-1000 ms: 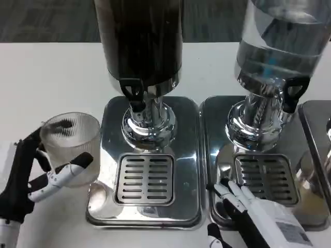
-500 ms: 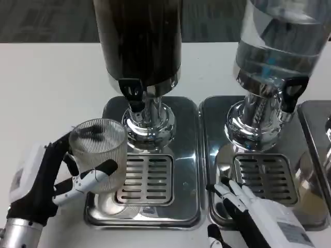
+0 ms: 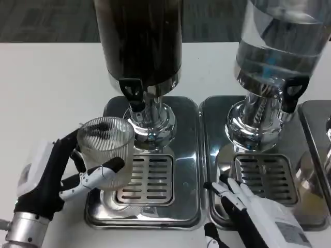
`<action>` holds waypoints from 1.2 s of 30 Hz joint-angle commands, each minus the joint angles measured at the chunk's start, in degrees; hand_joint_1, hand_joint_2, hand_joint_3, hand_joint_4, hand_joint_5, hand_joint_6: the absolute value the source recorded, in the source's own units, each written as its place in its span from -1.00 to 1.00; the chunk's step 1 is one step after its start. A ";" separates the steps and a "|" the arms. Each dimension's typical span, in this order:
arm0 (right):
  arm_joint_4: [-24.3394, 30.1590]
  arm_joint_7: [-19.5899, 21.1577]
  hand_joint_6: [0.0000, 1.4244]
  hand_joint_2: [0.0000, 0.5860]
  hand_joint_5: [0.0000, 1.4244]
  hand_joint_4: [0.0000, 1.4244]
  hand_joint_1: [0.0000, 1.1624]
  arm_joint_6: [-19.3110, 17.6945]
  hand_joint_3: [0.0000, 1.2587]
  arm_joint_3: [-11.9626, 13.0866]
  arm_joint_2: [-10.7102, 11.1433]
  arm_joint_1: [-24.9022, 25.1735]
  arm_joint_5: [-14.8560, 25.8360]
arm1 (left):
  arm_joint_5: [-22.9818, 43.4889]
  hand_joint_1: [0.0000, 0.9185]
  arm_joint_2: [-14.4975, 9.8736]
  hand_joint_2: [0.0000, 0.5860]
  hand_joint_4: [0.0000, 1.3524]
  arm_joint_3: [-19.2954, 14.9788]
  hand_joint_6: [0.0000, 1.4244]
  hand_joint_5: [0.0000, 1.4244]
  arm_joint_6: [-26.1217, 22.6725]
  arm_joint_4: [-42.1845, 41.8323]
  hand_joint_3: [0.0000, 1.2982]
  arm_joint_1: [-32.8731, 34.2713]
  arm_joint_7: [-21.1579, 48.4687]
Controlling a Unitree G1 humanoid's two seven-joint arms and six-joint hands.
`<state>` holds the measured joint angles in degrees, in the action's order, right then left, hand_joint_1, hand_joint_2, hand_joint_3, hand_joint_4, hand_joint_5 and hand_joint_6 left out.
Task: Grasp the cup under the faucet to collect the drink, then remove the cup.
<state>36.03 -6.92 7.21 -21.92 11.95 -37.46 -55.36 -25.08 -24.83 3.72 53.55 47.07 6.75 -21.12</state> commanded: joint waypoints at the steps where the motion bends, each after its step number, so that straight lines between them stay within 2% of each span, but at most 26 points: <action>1: -0.36 1.12 -0.93 0.79 -1.00 -1.00 0.00 0.14 -0.80 -0.30 -0.30 -0.53 -0.59 | -0.31 -0.41 0.16 -0.45 -0.33 0.86 0.44 0.10 1.53 1.89 -0.34 2.62 0.14; 24: -0.52 2.97 -0.91 0.81 -1.00 -1.00 0.02 0.37 -0.80 -1.92 -1.53 -2.30 -1.24 | -2.57 -0.34 0.66 -0.42 -0.34 6.53 0.43 0.11 2.18 9.49 -0.36 8.69 1.36; 31: -0.74 2.96 -0.91 0.82 -1.00 -1.00 0.02 0.40 -0.80 -2.22 -2.06 -2.13 -1.54 | -3.61 -0.65 0.29 -0.44 -0.41 7.96 0.26 0.01 1.45 10.01 -0.43 9.89 2.39; 36: -1.22 3.22 -0.91 0.80 -1.00 -1.00 0.03 0.34 -0.80 -2.30 -2.65 -1.80 -1.59 | -4.05 -0.75 -0.28 -0.44 -0.47 9.10 0.11 -0.10 0.20 9.92 -0.49 10.33 3.02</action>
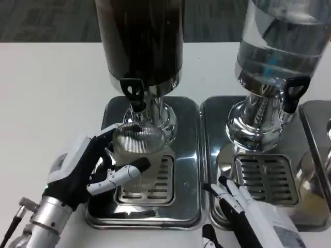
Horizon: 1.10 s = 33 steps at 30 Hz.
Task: Grasp the cup under the faucet to collect the drink, then remove the cup.
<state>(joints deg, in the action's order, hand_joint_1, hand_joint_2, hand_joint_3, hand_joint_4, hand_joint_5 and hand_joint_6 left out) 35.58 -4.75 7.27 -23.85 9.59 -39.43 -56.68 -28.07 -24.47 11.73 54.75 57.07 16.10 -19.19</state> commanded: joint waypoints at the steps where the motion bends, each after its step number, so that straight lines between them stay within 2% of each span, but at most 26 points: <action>1: -0.84 1.06 -0.91 0.80 -1.00 -1.00 0.03 0.29 -0.80 -0.40 -0.33 0.25 -0.35 | -1.09 -0.78 -0.77 -0.43 -0.49 1.34 0.07 -0.13 -1.27 -0.10 -0.50 1.08 1.29; 8: -1.29 0.83 -0.91 0.80 -1.00 -1.00 0.03 0.27 -0.80 -0.29 -0.28 0.99 -0.01 | -1.34 -0.85 -1.39 -0.44 -0.56 2.17 -0.13 -0.30 -3.24 -1.17 -0.58 1.29 2.20; 12: -1.46 0.88 -0.91 0.80 -1.00 -1.00 0.04 0.15 -0.80 -0.09 -0.14 1.15 0.25 | -1.25 -0.90 -1.99 -0.47 -0.67 2.45 -0.39 -0.47 -3.87 -2.33 -0.61 0.88 2.77; 19: -1.82 0.95 -0.91 0.80 -1.00 -1.00 0.04 -0.01 -0.81 -0.05 -0.03 1.50 0.65 | -0.54 -0.93 -3.05 -0.44 -0.84 2.23 -0.61 -0.64 -4.04 -5.02 -0.66 -0.45 3.07; 26: -1.95 1.08 -0.90 0.80 -1.00 -1.00 0.04 0.00 -0.81 0.07 0.08 1.72 1.10 | 0.11 -0.97 -3.95 -0.44 -0.99 1.36 -0.69 -0.79 -3.84 -7.27 -0.74 -1.68 2.96; 33: -2.51 1.25 -0.89 0.80 -1.00 -1.00 0.04 -0.08 -0.81 0.07 0.13 2.37 1.40 | 0.86 -0.97 -4.57 -0.43 -1.00 0.27 -0.74 -0.84 -3.81 -8.96 -0.76 -2.87 3.09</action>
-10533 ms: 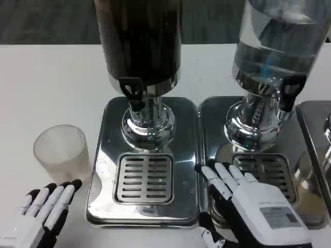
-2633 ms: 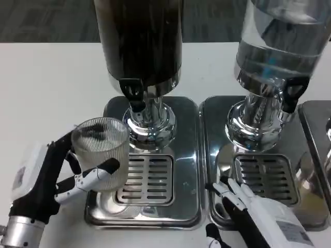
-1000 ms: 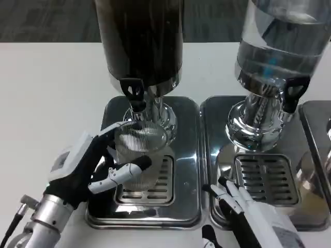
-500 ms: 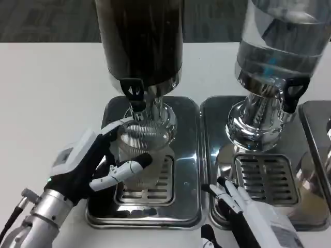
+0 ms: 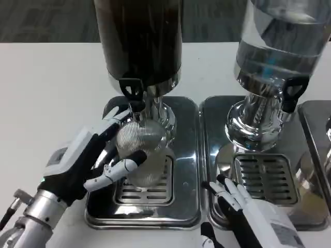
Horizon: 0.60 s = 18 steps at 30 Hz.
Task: Grasp the cup under the faucet to collect the drink, then remove the cup.
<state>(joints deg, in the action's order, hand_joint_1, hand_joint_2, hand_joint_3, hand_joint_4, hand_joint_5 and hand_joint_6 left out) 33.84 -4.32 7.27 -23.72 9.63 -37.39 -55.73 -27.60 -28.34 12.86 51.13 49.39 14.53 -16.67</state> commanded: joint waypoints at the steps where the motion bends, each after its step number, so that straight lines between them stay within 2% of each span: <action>1: -0.83 0.73 -0.89 0.80 -1.00 -1.00 0.04 -0.04 -0.81 -0.07 0.11 0.50 0.47 | 0.43 -0.97 -0.72 -0.43 -1.00 -1.05 -0.74 -0.84 -0.16 -1.47 -0.76 -1.45 0.61; 10: -1.40 1.01 -0.89 0.76 -1.00 -1.00 0.06 0.17 -0.81 -0.20 0.11 1.21 0.71 | 2.13 -0.97 -1.59 -0.41 -1.00 -3.68 -0.75 -0.85 0.74 -6.27 -0.78 -4.36 1.42; 14: -1.67 1.33 -0.89 0.76 -1.00 -1.00 0.06 0.24 -0.81 -0.38 -0.12 1.05 0.82 | 4.61 -0.99 -3.08 -0.41 -1.00 -6.83 -0.73 -0.82 1.11 -12.39 -0.79 -8.19 2.52; 18: -1.86 1.48 -0.89 0.76 -1.00 -1.00 0.07 0.15 -0.82 -0.66 -0.19 1.07 0.86 | 9.58 -1.00 -5.07 -0.49 -0.98 -10.89 -0.68 -0.77 1.00 -18.12 -0.77 -12.50 5.46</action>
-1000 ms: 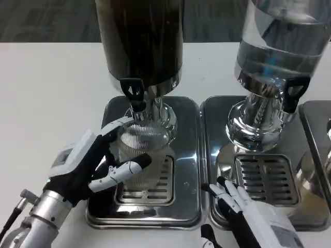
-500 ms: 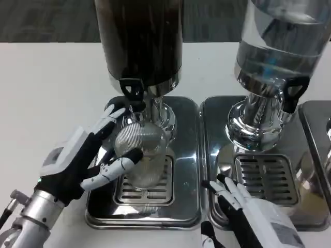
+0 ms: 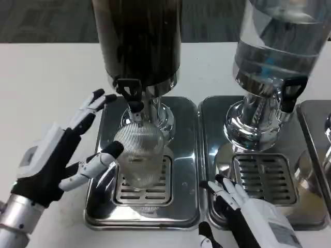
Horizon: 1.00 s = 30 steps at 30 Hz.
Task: Grasp the cup under the faucet to collect the drink, then remove the cup.
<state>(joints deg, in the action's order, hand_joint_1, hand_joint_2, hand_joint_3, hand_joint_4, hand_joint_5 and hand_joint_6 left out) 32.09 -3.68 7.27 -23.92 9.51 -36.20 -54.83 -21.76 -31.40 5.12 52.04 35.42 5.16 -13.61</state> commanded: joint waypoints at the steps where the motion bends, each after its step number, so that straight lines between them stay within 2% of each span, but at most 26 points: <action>1: -0.17 0.82 -0.89 0.77 -1.00 -1.00 0.07 0.09 -0.82 -0.55 -0.04 -0.06 -0.02 | 5.24 -1.00 -2.20 -0.52 -0.95 -4.01 -0.67 -0.75 0.08 -5.03 -0.76 -3.85 3.34; 5: -0.14 0.68 -0.89 0.81 -1.00 -1.00 0.03 0.00 -0.83 -0.51 0.22 0.00 0.21 | 13.20 -1.00 -3.08 -0.65 -0.83 -7.45 -0.61 -0.67 0.28 -8.60 -0.68 -6.36 8.44; 9: -0.25 0.71 -0.89 0.85 -1.00 -1.00 0.00 -0.05 -0.83 -0.35 0.39 0.18 0.36 | 22.24 -1.00 -3.62 -0.71 -0.71 -10.22 -0.59 -0.60 -2.11 -12.90 -0.58 -7.48 15.93; 12: -0.24 0.94 -0.89 0.85 -1.00 -1.00 -0.07 -0.08 -0.85 -0.18 0.45 -0.08 0.54 | 34.90 -1.00 -3.94 -0.80 -0.63 -11.10 -0.56 -0.56 -6.37 -16.90 -0.50 -7.40 25.67; 16: -0.55 1.04 -0.89 0.89 -1.00 -1.00 -0.11 -0.10 -0.85 -0.12 0.39 -0.02 0.79 | 51.43 -1.00 -4.29 -0.83 -0.61 -13.02 -0.56 -0.54 -16.44 -20.63 -0.47 -5.02 41.61; 19: -0.96 1.32 -0.89 0.85 -1.00 -1.00 -0.15 -0.29 -0.85 -0.09 0.38 0.14 1.10 | 59.43 -1.00 -4.48 -0.90 -0.69 -15.38 -0.67 -0.64 -25.04 -21.83 -0.53 -2.49 51.74; 21: -1.12 1.45 -0.89 0.89 -1.00 -1.00 -0.19 -0.32 -0.85 -0.11 0.34 0.24 1.17 | 64.91 -1.00 -5.00 -0.92 -0.73 -16.65 -0.73 -0.68 -32.82 -21.52 -0.56 0.16 58.89; 26: -1.44 1.78 -0.89 0.85 -1.00 -1.00 -0.23 -0.25 -0.86 -0.28 0.26 0.47 1.37 | 69.22 -1.00 -5.52 -0.96 -0.82 -19.50 -0.83 -0.75 -46.10 -19.14 -0.62 4.99 69.28; 30: -1.57 2.05 -0.87 0.88 -1.00 -1.00 -0.29 -0.10 -0.86 -0.33 0.15 0.46 1.42 | 70.01 -1.00 -6.06 -1.00 -0.94 -19.98 -0.92 -0.86 -56.53 -15.91 -0.74 9.35 77.11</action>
<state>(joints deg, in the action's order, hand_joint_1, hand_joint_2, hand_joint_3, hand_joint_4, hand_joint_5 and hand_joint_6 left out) 30.96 -2.53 7.26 -24.01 9.65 -35.90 -53.57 47.43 -36.40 -14.56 0.28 17.82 12.08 59.63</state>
